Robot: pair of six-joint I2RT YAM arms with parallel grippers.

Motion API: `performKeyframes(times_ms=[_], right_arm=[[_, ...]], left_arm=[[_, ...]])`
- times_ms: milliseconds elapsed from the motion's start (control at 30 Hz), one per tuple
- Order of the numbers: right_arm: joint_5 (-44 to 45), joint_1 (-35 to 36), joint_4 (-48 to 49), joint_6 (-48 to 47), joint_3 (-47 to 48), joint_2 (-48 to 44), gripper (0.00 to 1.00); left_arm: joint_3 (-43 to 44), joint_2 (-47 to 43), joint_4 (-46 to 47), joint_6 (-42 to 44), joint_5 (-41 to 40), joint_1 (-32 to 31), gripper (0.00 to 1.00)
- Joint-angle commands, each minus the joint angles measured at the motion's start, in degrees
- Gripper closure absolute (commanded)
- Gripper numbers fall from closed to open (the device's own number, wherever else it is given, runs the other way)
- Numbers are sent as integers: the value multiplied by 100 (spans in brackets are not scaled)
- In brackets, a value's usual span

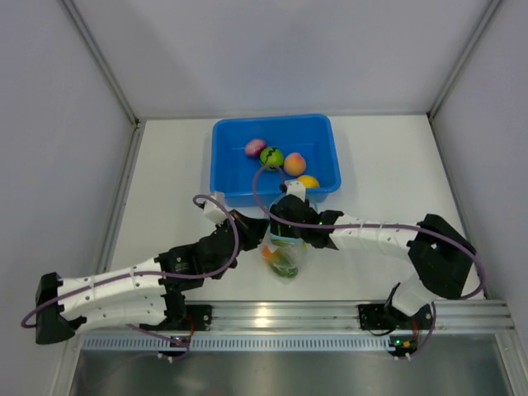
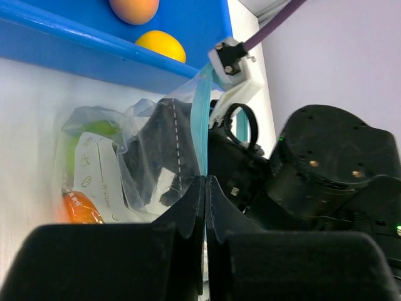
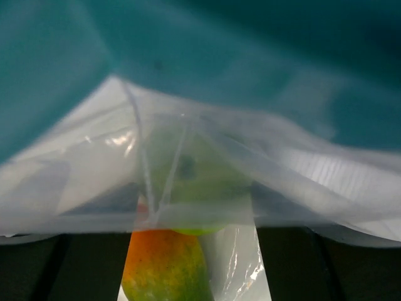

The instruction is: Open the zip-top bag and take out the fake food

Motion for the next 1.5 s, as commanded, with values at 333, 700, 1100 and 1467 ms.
performKeyframes(times_ms=[333,700,1100,1467], right_arm=[[42,169,116,-39,392,880,14],[261,178,335,-197,295,687,34],[349,328,196,-267,67,-103,51],[560,582,-323,-311,119,-964,51]], left_arm=[[-113,-203,261,74,-97,8,100],[-192,-309,261,101,-159,8,100],[-262,-388,253,92,-255,8,100],[-236,-353,253,83,-255,8,100]])
